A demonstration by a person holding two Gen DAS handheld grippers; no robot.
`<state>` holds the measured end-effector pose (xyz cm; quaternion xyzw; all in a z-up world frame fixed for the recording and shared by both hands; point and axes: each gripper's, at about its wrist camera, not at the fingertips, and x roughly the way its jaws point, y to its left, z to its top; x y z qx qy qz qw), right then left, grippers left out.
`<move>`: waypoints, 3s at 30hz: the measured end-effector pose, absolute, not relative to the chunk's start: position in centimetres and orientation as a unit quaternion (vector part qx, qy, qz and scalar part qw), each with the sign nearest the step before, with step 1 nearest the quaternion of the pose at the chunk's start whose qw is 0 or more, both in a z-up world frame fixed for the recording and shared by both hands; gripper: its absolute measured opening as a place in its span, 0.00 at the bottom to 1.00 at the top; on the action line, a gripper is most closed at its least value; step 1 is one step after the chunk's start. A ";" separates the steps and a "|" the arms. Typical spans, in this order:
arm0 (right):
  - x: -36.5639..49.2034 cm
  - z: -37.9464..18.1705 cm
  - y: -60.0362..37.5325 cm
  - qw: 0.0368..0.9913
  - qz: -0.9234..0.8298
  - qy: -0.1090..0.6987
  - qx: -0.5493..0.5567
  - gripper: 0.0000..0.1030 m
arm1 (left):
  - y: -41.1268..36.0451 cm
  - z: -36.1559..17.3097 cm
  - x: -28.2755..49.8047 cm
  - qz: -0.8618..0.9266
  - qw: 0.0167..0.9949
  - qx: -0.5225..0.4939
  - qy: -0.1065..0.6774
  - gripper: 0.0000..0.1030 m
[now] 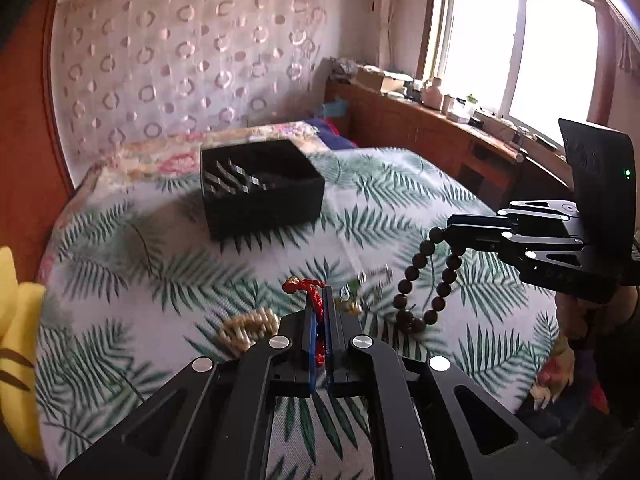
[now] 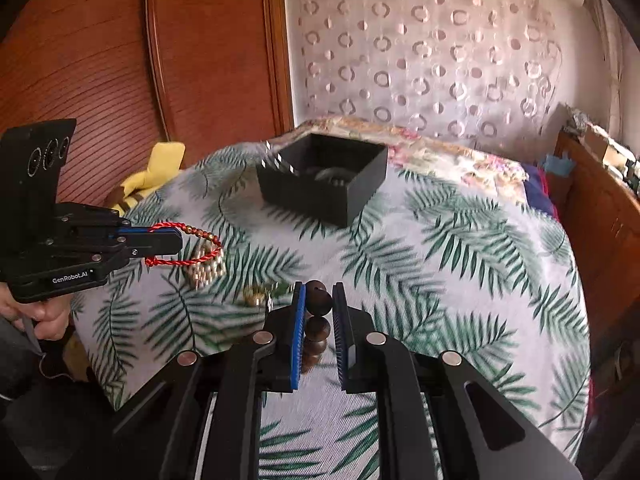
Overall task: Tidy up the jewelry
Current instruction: 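Carry both bracelets over the black box and open both grippers, then move both grippers back toward the remaining pearls and green bracelet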
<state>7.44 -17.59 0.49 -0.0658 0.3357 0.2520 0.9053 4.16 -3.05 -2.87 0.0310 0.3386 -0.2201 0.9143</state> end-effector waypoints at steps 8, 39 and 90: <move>9.8 3.1 -16.9 0.916 0.244 0.310 -0.078 0.14 | -2.7 -1.2 6.0 -0.211 0.922 0.039 0.324 0.02; 21.3 7.4 -12.6 0.933 0.242 0.262 -0.056 0.15 | -2.9 2.9 16.2 -0.171 0.933 0.054 0.311 0.02; 15.3 -0.7 -14.1 0.890 0.286 0.351 -0.058 0.20 | 1.9 -1.8 12.9 -0.129 0.939 0.028 0.318 0.78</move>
